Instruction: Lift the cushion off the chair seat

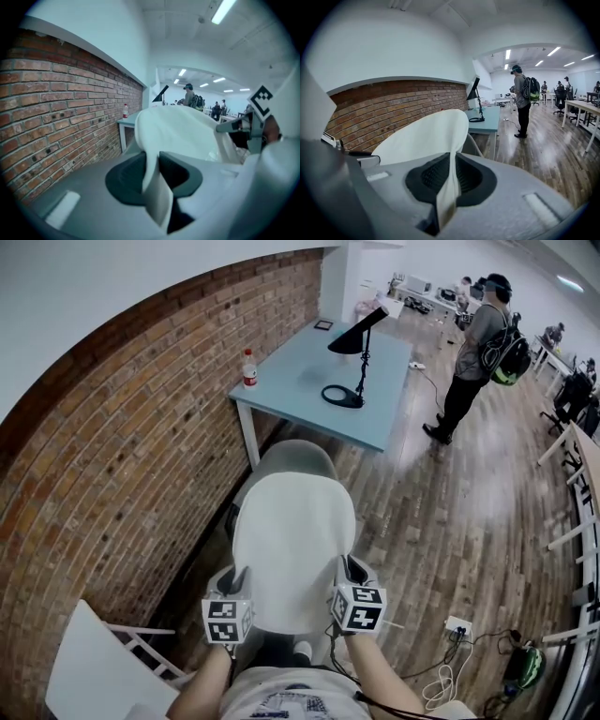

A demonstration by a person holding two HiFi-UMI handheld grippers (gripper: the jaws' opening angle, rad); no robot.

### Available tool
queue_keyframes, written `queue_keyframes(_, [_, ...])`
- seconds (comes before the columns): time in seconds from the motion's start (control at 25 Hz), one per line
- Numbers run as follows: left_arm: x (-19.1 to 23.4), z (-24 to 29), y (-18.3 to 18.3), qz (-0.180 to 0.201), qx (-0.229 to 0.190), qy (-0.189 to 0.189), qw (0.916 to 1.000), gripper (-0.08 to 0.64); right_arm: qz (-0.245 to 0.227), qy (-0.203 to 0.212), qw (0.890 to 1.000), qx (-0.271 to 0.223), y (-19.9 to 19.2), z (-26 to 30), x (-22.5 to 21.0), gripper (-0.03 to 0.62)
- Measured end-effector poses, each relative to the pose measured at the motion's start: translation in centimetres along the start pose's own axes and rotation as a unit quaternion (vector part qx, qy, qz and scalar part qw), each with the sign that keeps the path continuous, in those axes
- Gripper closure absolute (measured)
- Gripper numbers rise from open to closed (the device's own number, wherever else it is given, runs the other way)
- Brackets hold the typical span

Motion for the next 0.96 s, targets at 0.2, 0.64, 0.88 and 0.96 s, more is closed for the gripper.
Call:
queue_keyframes(0.2, [0.3,-0.6,-0.4,-0.001,-0.004,0.002,1.0,0.477,-0.002,0.003,1.0,-0.003,-0.1,-0.3,0.5,0.56])
queue_keyframes(0.64, [0.2,-1.3,-0.7,-0.01,-0.011,0.004,0.9999,0.477,-0.007,0.004,1.0,-0.009,0.0,-0.9,0.7,0.56])
queue_keyframes(0.88, [0.1,-1.1,-1.1,-0.012,-0.006,0.005,0.9999,0.477,-0.004,0.006,1.0,-0.005,-0.3,-0.6,0.6,0.56])
queue_keyframes(0.96, [0.0,-1.0,-1.2,-0.012,-0.004,0.006,0.9999,0.477,-0.003,0.007,1.0,-0.003,-0.4,-0.6,0.4,0.56])
Point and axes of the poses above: the fingertips, and each gripper's own axes: z forward along the fingers, x to its left, y out of its top, the point moved 3 cm from there along -z, backward along the fingers, and after that the axes turned 12 degrees about -z, right-handed, at the moved point
